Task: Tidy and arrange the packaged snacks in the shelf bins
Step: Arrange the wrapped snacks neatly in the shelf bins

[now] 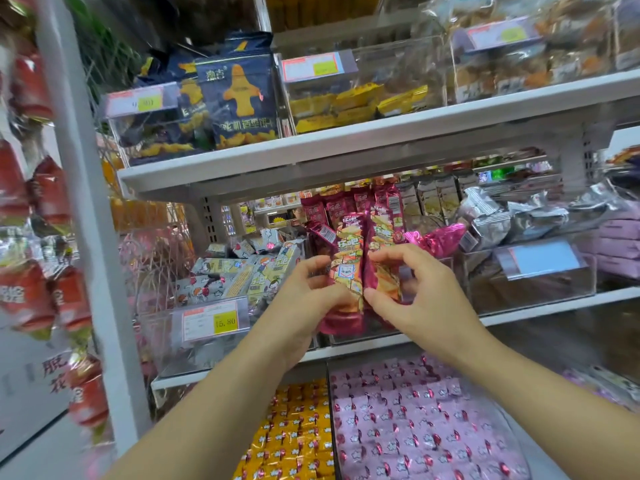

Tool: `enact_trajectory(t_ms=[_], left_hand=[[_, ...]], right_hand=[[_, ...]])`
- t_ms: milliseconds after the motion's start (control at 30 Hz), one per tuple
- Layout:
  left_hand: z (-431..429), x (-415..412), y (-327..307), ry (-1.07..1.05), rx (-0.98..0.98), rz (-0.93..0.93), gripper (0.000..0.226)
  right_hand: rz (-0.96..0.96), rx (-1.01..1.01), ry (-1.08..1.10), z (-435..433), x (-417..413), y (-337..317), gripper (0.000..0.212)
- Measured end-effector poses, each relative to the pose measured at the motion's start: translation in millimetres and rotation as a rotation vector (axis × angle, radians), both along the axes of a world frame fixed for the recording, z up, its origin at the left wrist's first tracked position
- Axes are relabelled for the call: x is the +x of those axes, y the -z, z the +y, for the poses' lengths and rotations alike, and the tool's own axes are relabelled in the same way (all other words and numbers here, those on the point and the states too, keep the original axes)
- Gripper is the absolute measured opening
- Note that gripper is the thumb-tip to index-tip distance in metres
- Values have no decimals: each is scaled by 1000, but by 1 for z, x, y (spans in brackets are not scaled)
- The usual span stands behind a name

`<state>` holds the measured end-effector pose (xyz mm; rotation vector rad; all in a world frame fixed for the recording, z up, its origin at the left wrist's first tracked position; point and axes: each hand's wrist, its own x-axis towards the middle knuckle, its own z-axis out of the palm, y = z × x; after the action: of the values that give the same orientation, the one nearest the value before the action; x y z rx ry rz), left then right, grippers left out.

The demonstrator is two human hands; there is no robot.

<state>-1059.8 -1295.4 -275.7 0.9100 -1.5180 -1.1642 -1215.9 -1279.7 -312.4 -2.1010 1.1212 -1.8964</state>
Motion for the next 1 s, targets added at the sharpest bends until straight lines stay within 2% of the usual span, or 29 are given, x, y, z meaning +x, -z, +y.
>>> enact_trajectory(t_ms=[100,200,300,467,533,600,733,867,1000], left_hand=[[-2,4,2,54,9,-82,65],[-4,8,4,42,5,-97,63],[-6,10,6,25,-14,-97,59],[-7,13,8,61,-6,-164,69],[-5,16,7,87,-6,-188,80],[-2,19,4,106,-22,-204,87],[0,20,-5,159,-48,-243,75],[-4,17,-14,117,-82,-222,58],[-5,15,-26,40,-189,-308,40]], right_hand=[[-111,94,-54,0,0,-6,23],[-162,119,19,-3,2,-9,18],[-265,178,45,-5,7,-7,30],[-600,418,-182,-7,8,-11,68],[-624,504,-278,-4,4,-17,79],[-597,567,-338,0,0,-24,81],[-518,687,-380,1,-3,-35,64],[-498,742,-474,-2,-2,-43,28],[-478,659,-446,-5,0,-46,21]])
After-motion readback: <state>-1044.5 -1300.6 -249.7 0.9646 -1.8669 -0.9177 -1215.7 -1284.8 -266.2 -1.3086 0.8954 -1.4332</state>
